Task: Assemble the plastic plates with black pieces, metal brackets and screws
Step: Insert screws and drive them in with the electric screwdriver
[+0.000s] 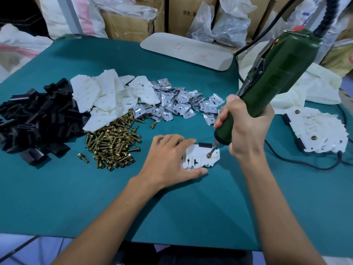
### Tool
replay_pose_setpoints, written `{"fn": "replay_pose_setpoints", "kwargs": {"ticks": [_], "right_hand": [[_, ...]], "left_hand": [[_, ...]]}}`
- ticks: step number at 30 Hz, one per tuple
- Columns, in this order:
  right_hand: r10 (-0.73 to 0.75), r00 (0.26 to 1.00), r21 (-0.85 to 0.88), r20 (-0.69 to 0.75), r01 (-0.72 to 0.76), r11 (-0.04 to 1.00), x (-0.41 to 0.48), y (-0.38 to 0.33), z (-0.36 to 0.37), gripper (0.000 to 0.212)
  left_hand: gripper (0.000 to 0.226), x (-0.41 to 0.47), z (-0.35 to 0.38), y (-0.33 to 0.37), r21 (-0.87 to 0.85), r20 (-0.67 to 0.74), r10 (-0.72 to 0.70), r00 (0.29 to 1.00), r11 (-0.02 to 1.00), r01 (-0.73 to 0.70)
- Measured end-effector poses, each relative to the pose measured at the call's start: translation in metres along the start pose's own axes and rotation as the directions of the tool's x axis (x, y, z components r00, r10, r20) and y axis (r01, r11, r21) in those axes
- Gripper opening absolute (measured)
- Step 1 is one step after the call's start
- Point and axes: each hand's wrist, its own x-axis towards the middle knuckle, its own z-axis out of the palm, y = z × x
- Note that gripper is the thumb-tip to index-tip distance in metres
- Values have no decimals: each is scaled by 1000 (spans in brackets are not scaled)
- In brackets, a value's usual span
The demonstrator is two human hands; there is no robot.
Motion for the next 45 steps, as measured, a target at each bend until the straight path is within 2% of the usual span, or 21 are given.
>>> {"fn": "replay_pose_setpoints", "kwargs": {"ticks": [6,20,23,33,36,38,40,45], "right_hand": [[11,1000,-12,-6,-11,1000,-2,1,3,21],[15,1000,36,-1,-15,999,0,-9,8,19],[7,1000,41,8,-7,999,-1,-11,9,14],[-10,999,56,34,8,998,-2,-26,10,21],[44,999,78,27,-46,996,2,-36,2,21],[121,992,25,39,-122,992,5,-39,-11,30],[192,979,-131,65,-182,975,6,-37,-29,35],[415,909,-516,43,-335,788,-11,-12,-69,45]], "left_hand": [[83,-1,-1,0,-20,-11,1,1000,1000,-1],[71,-5,-9,3,-62,-160,-17,987,998,7],[70,-6,-9,3,-68,-167,-16,986,998,4],[68,-6,-8,1,-124,-189,-57,980,992,34],[68,-5,-9,-1,-162,-186,-89,978,985,58],[68,-6,-9,-1,-178,-194,-92,977,982,57],[69,-6,-10,-1,-190,-201,-94,975,980,55],[71,-5,-11,-1,-236,-215,-124,969,969,72]]}}
